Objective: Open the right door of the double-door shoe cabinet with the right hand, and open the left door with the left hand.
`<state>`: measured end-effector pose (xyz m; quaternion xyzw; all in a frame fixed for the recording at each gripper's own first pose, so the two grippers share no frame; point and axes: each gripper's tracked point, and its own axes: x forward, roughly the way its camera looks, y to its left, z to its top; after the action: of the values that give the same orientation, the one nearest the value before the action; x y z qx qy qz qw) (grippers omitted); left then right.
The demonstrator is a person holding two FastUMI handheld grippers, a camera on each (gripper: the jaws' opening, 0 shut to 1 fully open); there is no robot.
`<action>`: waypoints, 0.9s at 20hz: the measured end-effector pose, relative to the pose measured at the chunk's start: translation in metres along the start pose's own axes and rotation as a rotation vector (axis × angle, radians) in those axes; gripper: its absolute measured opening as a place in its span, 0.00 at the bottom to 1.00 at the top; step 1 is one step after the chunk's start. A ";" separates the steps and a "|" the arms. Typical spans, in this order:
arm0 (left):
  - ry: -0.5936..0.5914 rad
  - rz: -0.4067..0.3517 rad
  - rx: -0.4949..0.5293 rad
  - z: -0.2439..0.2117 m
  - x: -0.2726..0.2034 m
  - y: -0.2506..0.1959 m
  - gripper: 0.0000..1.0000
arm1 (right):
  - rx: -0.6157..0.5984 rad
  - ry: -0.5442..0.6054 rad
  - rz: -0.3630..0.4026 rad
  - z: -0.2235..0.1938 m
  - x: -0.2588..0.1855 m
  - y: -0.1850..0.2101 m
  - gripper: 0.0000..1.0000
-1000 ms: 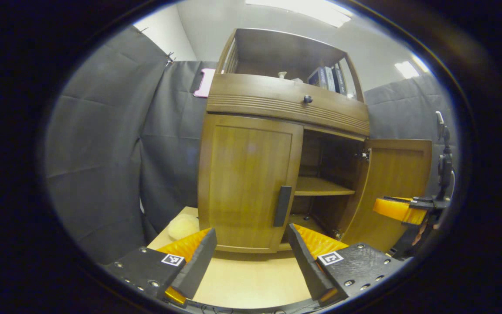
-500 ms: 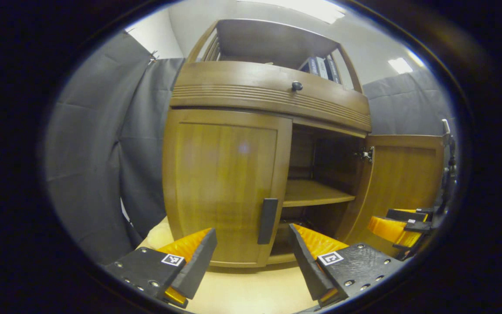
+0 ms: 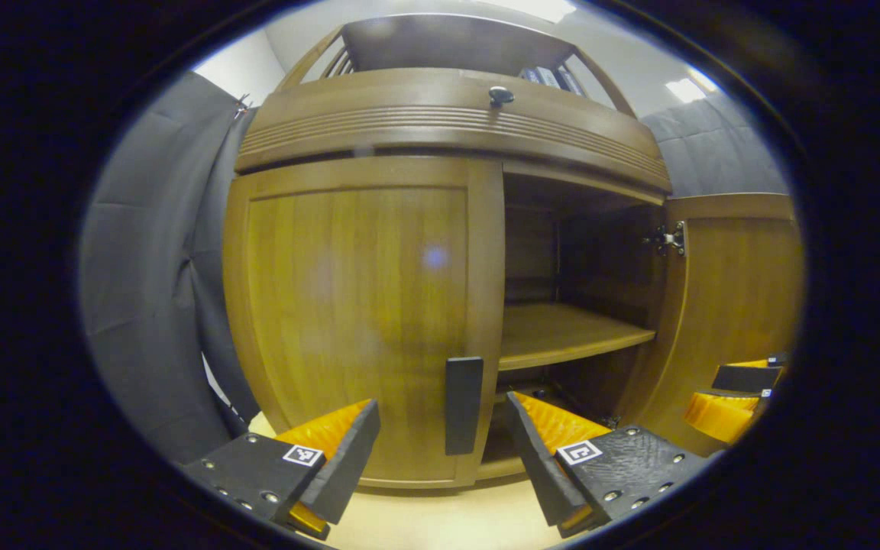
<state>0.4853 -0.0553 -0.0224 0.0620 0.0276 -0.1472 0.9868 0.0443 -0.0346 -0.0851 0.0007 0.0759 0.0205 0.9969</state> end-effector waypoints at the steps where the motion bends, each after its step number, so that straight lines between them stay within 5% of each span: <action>1: 0.001 0.002 0.003 -0.002 0.007 -0.001 0.95 | 0.003 0.003 -0.001 -0.001 0.003 -0.002 0.93; 8: 0.043 -0.023 -0.037 -0.023 0.047 -0.015 0.96 | -0.015 0.000 0.006 0.000 0.009 -0.007 0.93; 11: 0.049 -0.019 -0.010 -0.026 0.056 -0.020 0.66 | -0.054 -0.012 0.028 0.003 0.015 -0.004 0.93; 14: 0.064 -0.005 -0.002 -0.035 0.064 -0.020 0.61 | -0.077 -0.013 0.048 0.005 0.022 -0.002 0.93; 18: 0.060 0.010 -0.029 -0.036 0.066 -0.018 0.31 | -0.107 -0.029 0.064 0.009 0.026 -0.001 0.93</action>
<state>0.5413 -0.0866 -0.0650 0.0523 0.0589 -0.1398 0.9870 0.0713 -0.0345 -0.0805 -0.0501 0.0600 0.0563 0.9954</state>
